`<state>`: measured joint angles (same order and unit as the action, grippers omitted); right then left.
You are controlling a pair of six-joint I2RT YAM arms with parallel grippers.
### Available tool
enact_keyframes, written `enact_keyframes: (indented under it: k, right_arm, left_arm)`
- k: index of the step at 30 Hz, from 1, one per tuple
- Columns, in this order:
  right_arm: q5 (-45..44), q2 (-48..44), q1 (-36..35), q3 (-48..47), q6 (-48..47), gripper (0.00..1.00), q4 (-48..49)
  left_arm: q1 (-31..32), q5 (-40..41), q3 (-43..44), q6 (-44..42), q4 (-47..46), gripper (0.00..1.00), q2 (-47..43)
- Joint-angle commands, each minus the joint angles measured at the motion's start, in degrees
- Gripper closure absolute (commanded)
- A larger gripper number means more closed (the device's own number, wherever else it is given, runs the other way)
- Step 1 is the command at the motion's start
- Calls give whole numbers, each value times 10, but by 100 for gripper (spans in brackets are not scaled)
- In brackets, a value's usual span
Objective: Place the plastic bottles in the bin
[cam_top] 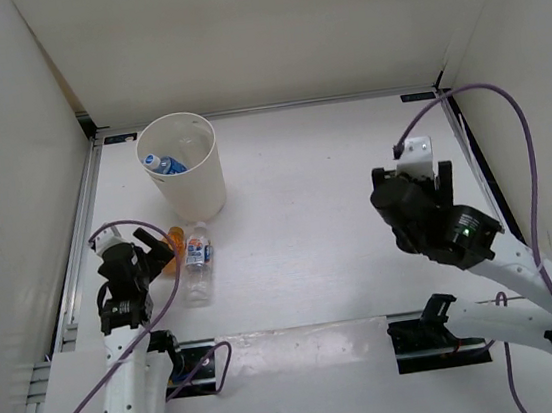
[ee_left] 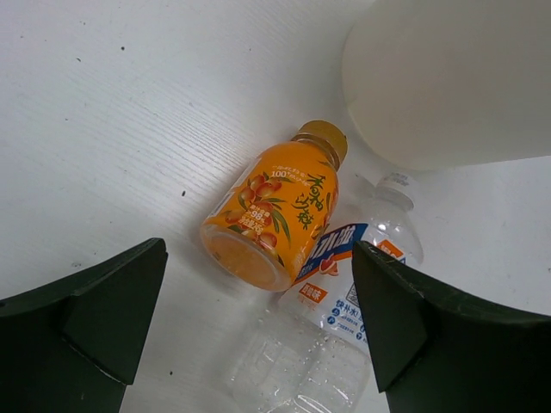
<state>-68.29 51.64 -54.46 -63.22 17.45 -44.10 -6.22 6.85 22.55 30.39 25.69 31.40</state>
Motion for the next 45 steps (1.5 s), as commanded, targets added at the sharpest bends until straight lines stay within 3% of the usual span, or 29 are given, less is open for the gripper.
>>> enact_keyframes:
  k: [1,4,8,11,13,15,22,26,31,32,45]
  right_arm:
    - [58,-37,-38,26,130,10,-107]
    - [-24,-67,-99,62,184,10,-106]
    - [-1,-78,-117,53,224,10,-171]
    - [-24,-73,-177,45,282,10,-217]
    - [-39,-64,-236,40,368,10,-302]
    - [-36,-59,-245,28,385,10,-325]
    - [-37,-51,-296,7,319,10,-312]
    - [-41,-54,-308,6,331,10,-318]
    - [-65,-78,-342,10,391,10,-367]
    - [-71,-93,-367,8,434,10,-391]
    - [-80,-167,-401,16,457,10,-397]
  left_arm:
    - [-2,4,-9,-10,-43,0,7]
    - [-3,5,-16,-26,-57,0,9]
    - [-1,1,-1,-57,-65,0,29]
    - [-1,-3,29,-77,-67,0,81]
    - [-2,-17,54,-92,-89,0,166]
    - [-2,-18,64,-105,-89,0,196]
    - [2,-39,94,-128,-108,0,240]
    - [1,-67,102,-136,-113,0,256]
    - [3,-119,152,-144,-77,0,342]
    - [11,-117,161,-143,-60,0,370]
    - [51,-46,235,-133,42,6,459]
